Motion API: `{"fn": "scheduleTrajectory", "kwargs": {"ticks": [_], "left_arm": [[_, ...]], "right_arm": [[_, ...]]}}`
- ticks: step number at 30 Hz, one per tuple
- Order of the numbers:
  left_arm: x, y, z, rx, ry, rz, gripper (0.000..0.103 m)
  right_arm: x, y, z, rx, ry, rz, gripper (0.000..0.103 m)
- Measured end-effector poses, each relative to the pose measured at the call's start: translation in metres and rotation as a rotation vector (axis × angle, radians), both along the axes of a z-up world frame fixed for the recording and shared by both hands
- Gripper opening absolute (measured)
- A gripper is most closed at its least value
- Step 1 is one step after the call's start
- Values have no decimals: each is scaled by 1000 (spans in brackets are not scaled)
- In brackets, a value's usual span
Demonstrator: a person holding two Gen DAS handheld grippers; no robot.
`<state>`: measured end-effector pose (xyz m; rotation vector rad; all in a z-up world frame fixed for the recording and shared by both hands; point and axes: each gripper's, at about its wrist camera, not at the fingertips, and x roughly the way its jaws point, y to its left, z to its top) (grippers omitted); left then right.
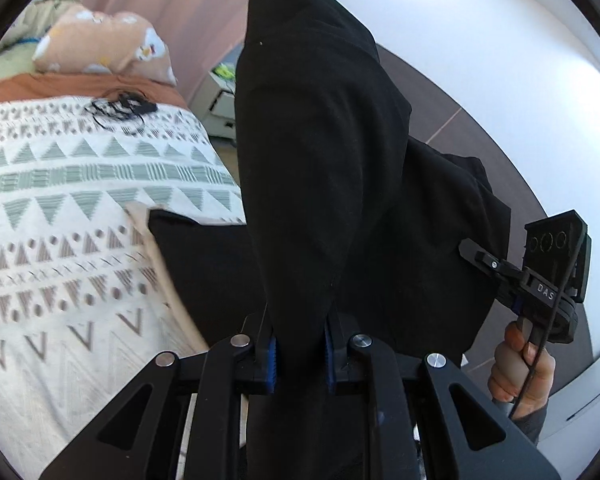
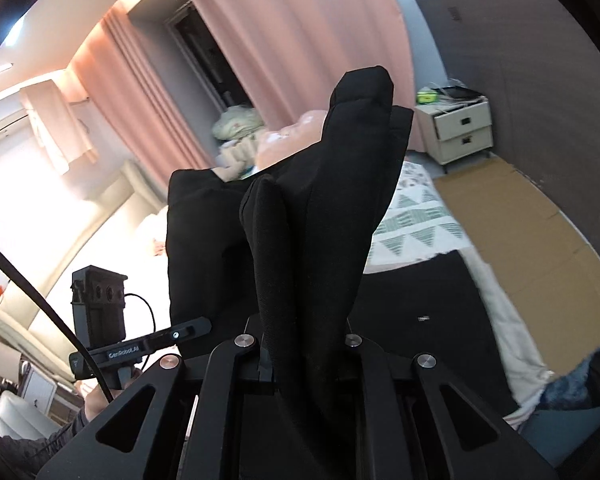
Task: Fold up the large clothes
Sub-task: 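Lift the folded black jacket with both tools and carry it sideways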
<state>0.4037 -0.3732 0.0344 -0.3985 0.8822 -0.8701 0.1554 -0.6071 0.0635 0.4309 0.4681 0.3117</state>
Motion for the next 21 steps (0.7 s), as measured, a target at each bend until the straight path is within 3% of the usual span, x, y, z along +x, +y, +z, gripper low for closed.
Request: {"fn": "scheduleTrajectory", "kwargs": {"ticks": [6, 16, 18, 21], "left_arm": [[25, -33, -27, 30, 109, -50, 18], [75, -61, -74, 120, 179, -57, 19], [85, -63, -85, 125, 201, -55, 19], [97, -69, -106, 164, 251, -48, 19]], "right_arm": [[6, 3, 0, -15, 60, -44, 9], [60, 16, -18, -16, 185, -114, 9], [71, 18, -21, -16, 232, -148, 10], [89, 19, -32, -18, 334, -196, 19]]}}
